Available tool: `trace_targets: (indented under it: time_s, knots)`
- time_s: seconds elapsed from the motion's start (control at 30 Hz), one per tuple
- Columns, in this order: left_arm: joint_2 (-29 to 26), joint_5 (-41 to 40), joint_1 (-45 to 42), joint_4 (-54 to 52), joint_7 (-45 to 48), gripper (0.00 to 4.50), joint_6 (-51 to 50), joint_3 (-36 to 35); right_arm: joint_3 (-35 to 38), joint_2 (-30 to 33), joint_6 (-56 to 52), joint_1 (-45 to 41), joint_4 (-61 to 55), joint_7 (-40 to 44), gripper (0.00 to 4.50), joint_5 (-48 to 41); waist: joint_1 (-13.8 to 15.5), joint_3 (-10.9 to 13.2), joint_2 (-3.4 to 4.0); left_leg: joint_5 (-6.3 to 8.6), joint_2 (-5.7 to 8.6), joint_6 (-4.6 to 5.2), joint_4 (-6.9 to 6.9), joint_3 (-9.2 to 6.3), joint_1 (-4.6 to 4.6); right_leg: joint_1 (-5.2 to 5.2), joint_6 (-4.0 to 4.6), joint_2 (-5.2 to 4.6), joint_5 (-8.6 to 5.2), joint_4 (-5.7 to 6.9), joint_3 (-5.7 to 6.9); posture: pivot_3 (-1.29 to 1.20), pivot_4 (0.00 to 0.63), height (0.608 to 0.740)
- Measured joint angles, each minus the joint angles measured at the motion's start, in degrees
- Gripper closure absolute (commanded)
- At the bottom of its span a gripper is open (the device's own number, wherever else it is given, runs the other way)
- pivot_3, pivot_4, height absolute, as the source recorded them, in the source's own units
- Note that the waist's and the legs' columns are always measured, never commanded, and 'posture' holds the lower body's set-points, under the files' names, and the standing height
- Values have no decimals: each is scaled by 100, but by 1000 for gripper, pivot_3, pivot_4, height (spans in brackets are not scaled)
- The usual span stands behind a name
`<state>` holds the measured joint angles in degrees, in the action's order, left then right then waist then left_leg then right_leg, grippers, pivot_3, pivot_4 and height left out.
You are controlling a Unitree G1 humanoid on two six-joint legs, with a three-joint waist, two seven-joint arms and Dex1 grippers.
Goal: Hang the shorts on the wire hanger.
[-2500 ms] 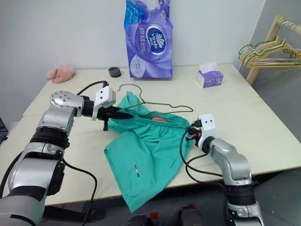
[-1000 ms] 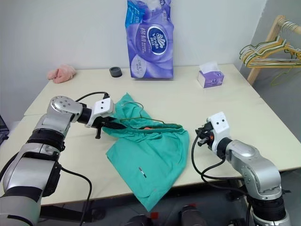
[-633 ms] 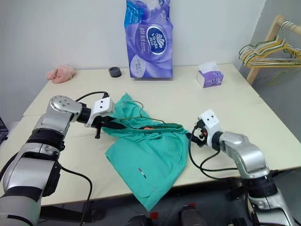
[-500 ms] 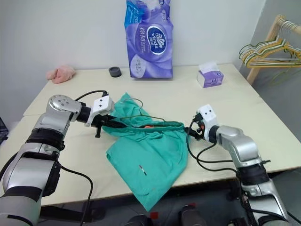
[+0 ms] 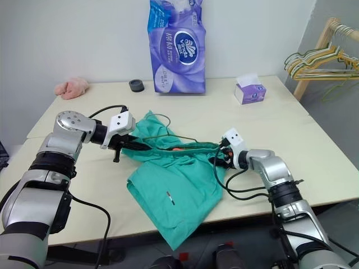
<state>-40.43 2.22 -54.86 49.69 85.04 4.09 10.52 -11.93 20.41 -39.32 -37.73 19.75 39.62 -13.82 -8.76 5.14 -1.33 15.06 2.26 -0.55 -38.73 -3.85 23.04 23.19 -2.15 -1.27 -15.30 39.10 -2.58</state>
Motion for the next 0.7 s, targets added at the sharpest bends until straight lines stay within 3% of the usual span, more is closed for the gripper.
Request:
trace_targets:
  time_s: [0.3,0.5,0.7]
  knots:
    - [1,-11,2,-11,-33,4500,0,-25,288,-182,-54,86,6,-395,4470,123,-9,0,0,0,1,0,0,-2,0,1,0,-1,0,1,-1,-142,51,740]
    - [1,-24,12,-23,-55,4500,4,-41,632,-300,-209,362,-491,-854,4470,111,-2,0,0,0,2,0,1,-3,1,1,0,-3,0,1,-1,-144,52,740]
    - [3,-45,18,-54,-55,4500,26,-44,900,-33,-529,777,-1296,-911,4470,-68,7,0,0,0,2,0,1,-5,2,0,0,-3,0,0,0,-151,55,740]
